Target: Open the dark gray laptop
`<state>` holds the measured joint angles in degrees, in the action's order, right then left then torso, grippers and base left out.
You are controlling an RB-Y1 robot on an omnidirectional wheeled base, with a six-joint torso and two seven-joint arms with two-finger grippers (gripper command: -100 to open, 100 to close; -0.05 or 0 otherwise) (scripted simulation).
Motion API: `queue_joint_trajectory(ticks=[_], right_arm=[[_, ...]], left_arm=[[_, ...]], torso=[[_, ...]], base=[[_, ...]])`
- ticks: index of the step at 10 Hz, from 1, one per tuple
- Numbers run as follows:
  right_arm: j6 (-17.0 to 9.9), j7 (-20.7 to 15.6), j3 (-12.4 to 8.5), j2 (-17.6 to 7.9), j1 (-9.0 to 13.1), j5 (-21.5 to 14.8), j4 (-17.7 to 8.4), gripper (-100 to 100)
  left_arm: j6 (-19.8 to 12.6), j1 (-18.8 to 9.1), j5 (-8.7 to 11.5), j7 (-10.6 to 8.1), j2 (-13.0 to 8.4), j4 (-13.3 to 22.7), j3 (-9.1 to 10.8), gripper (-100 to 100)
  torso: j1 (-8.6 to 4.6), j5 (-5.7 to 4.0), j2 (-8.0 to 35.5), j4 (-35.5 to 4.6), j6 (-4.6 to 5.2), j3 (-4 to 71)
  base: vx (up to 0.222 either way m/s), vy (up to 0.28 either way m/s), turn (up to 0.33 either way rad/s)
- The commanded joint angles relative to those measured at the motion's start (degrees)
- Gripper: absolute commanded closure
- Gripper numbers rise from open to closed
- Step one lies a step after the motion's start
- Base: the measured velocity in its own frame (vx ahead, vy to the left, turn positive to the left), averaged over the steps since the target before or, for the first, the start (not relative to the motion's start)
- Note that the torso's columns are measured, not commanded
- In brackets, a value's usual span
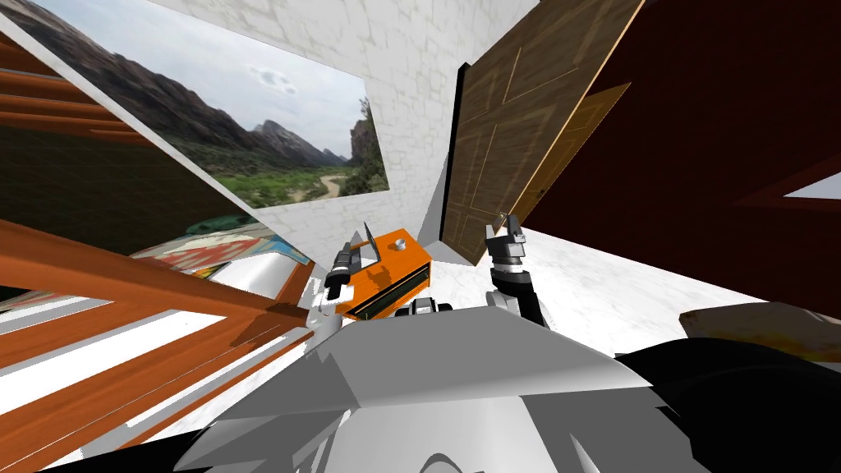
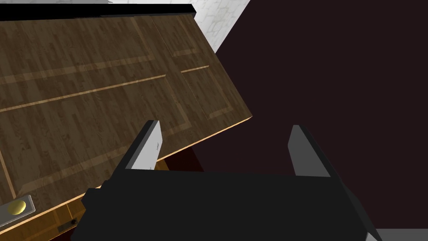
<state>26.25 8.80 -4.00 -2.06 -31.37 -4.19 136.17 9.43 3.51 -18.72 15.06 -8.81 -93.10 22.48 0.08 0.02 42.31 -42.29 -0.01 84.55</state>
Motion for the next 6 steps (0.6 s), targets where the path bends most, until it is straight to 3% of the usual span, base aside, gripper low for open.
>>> queue_joint_trajectory(ticks=[1,6], right_arm=[[0.0,0.0,0.0,0.0,0.0,0.0,0.0,0],[0.0,0.0,0.0,0.0,0.0,0.0,0.0,0]], left_arm=[[-1.6,-2.8,-1.3,2.08,0.9,3.7,2.52,-100],[-3.9,-7.2,-3.3,5.19,2.4,10.2,6.75,-100]], torso=[[-0.02,-0.01,0.0,0.0,0.01,0.0],[-0.11,-0.04,0.0,0.0,0.01,0.0]], base=[[0.069,-0.135,-0.010],[0.088,-0.129,-0.008]])
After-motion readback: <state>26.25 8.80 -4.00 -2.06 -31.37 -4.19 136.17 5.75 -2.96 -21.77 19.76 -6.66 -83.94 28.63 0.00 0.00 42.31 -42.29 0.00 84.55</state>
